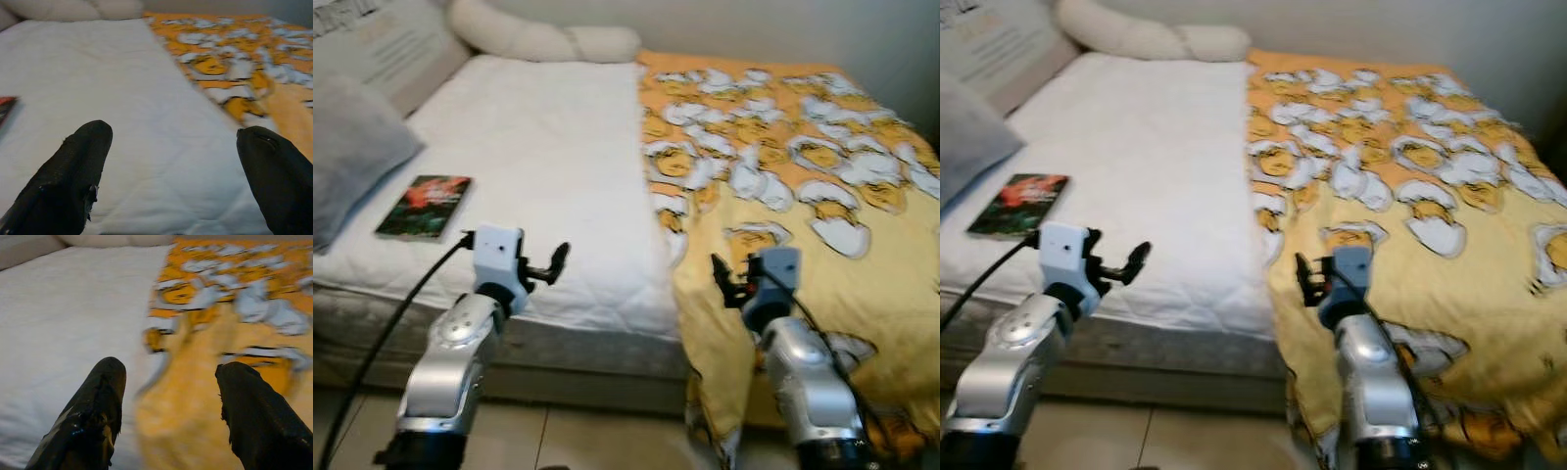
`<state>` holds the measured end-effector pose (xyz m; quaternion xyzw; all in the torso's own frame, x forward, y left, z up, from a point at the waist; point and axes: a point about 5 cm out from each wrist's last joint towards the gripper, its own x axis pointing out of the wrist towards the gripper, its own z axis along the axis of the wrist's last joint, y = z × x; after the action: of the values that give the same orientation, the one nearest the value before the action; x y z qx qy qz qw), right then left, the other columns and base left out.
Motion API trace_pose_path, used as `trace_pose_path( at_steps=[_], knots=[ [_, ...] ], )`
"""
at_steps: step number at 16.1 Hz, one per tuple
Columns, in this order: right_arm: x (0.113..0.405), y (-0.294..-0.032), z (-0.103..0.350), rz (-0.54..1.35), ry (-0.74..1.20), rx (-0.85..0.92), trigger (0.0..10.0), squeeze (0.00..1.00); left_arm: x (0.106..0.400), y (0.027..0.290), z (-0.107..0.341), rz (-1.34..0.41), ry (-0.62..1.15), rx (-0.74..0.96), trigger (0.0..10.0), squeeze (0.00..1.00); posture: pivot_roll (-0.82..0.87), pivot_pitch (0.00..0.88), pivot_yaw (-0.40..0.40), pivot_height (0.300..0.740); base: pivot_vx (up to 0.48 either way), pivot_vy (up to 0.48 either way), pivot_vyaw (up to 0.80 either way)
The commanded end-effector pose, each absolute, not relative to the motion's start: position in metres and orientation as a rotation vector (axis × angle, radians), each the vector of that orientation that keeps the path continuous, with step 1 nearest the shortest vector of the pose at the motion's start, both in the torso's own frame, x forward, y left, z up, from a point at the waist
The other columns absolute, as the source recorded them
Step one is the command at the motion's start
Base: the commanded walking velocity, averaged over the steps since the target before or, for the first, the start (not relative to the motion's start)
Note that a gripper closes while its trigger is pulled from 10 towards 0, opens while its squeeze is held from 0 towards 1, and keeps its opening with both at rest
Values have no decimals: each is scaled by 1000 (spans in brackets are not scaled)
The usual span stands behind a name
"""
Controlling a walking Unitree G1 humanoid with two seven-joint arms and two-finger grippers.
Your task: Clean up the room
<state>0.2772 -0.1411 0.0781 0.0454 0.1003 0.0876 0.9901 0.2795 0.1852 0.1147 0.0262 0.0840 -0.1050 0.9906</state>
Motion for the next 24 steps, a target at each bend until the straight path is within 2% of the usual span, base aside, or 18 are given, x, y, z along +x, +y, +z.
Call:
trace_pose_path(
  at_steps=[1, 7, 9, 10, 15, 18, 21, 23, 24],
  knots=[
    [278, -145, 82, 174, 181, 73, 10000, 0, 282, 180, 118, -229, 156, 55, 10000, 255, 25, 0, -26, 740, 300, 0, 0],
    [275, -145, 82, 187, 174, 117, 10000, 0, 282, 178, 115, -241, 161, 59, 10000, 251, 20, 0, -27, 740, 282, 0, 0],
    [274, -143, 84, 253, 171, 138, 10000, 0, 281, 176, 115, -247, 160, 64, 10000, 239, 21, 0, -30, 740, 0, 0, 0],
    [276, -144, 81, 259, 197, 116, 10000, 1000, 281, 175, 114, -266, 170, 75, 10000, 231, 21, 0, -33, 740, 0, 0, 0],
    [305, -140, 67, 299, 339, -4, 10000, 1000, 276, 167, 109, -411, 215, 146, 10000, 227, 29, 0, -45, 740, 0, 0, 0],
    [327, -125, 54, 338, 434, -135, 10000, 1000, 269, 164, 106, -490, 270, 175, 10000, 231, 55, 0, -74, 740, 0, 0, 0],
    [333, -112, 48, 372, 477, -205, 10000, 1000, 265, 163, 111, -557, 282, 177, 10000, 227, 80, 0, -92, 740, 0, 0, 0],
    [336, -102, 44, 403, 506, -282, 10000, 1000, 257, 170, 117, -560, 304, 236, 10000, 227, 114, 20, -113, 740, 0, 0, 0],
    [336, -100, 42, 410, 510, -330, 10000, 0, 251, 173, 120, -568, 320, 247, 10000, 224, 136, 63, -119, 740, 0, 0, 0]
  ],
)
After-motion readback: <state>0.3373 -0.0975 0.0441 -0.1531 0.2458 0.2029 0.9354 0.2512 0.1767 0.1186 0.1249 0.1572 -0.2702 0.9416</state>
